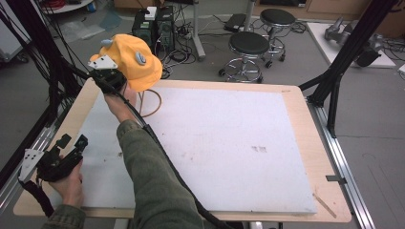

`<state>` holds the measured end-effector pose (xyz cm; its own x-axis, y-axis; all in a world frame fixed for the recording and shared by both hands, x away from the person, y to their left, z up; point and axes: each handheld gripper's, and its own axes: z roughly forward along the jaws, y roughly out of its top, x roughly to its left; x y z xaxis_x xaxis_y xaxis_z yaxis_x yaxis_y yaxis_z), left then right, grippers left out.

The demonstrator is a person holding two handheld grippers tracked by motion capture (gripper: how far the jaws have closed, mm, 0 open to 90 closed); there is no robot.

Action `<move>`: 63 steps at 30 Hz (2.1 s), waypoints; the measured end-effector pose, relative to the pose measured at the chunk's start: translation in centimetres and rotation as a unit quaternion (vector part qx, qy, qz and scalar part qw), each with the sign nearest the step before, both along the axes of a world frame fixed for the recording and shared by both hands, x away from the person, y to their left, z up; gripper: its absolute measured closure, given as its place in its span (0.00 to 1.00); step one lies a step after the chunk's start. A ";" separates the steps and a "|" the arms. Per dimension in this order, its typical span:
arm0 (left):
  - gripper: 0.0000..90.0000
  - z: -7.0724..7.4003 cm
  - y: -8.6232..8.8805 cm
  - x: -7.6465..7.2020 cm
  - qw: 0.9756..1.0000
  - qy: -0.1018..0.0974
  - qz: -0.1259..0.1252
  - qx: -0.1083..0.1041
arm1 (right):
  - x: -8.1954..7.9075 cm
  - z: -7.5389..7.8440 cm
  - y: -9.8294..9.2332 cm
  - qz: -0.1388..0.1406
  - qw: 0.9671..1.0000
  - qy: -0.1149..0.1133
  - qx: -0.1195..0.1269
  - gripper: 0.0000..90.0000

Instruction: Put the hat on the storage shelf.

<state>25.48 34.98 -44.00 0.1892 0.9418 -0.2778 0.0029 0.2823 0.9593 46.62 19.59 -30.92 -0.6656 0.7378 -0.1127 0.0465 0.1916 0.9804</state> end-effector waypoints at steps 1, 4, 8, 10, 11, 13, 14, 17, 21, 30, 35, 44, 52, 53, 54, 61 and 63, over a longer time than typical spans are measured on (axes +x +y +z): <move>0.34 0.0 0.0 0.0 1.000 0.000 0.000 0.000 | 0.0 -0.1 0.0 0.000 1.000 0.002 0.000 0.92; 0.34 0.0 0.0 0.0 1.000 0.000 0.001 -0.001 | 0.2 -0.2 0.0 0.002 1.000 0.009 -0.002 0.90; 0.34 -0.1 0.0 0.0 1.000 0.002 0.001 -0.001 | 0.3 -0.3 0.0 0.005 1.000 0.012 -0.008 0.81; 0.34 0.0 0.0 0.0 1.000 0.002 0.003 -0.002 | 0.1 -0.2 0.1 0.010 1.000 0.016 -0.009 0.69; 0.35 0.0 0.0 -0.1 1.000 0.001 0.005 -0.005 | -0.3 0.0 0.2 -0.005 1.000 0.007 -0.020 0.60; 0.35 0.0 0.1 -0.1 1.000 0.000 0.005 -0.004 | -0.5 0.2 0.3 -0.005 1.000 0.000 -0.025 0.59; 0.35 0.0 0.0 -0.1 1.000 0.000 0.005 -0.006 | -1.0 0.7 0.4 -0.006 0.999 -0.023 -0.041 0.53; 0.35 0.0 0.1 -0.2 1.000 -0.001 0.006 -0.005 | -1.6 1.9 -0.2 -0.009 0.998 -0.045 -0.038 0.47; 0.35 0.1 0.0 -0.2 1.000 -0.002 0.007 -0.002 | -1.6 3.0 -1.3 -0.015 0.999 -0.046 -0.016 0.42; 0.35 0.2 -0.5 -0.3 1.000 -0.003 0.004 0.007 | -2.0 6.2 -5.9 -0.006 0.998 -0.068 0.008 0.18; 0.35 0.3 -0.5 -0.4 1.000 -0.008 0.008 0.008 | -2.6 7.4 -8.4 -0.027 0.996 -0.077 0.035 0.15; 0.35 0.2 -1.3 -0.4 1.000 -0.004 -0.001 0.028 | -3.6 8.7 -14.6 -0.058 0.990 -0.076 0.101 0.13; 0.35 0.2 -1.5 -0.5 0.999 -0.005 -0.009 0.038 | -4.8 9.6 -19.6 -0.070 0.984 -0.078 0.147 0.13; 0.35 0.2 -1.6 -0.5 0.999 -0.004 -0.009 0.038 | -5.0 9.7 -20.4 -0.074 0.983 -0.082 0.148 0.13; 0.35 0.2 -1.6 -0.5 0.999 -0.005 -0.010 0.039 | -5.1 9.8 -20.8 -0.078 0.982 -0.081 0.151 0.13; 0.34 0.3 -1.7 -1.0 0.999 -0.010 -0.009 0.047 | -6.5 10.2 -24.6 -0.097 0.977 -0.094 0.166 0.13; 0.35 0.3 -1.8 -1.0 0.999 -0.009 -0.010 0.049 | -6.9 10.1 -25.6 -0.102 0.976 -0.094 0.168 0.13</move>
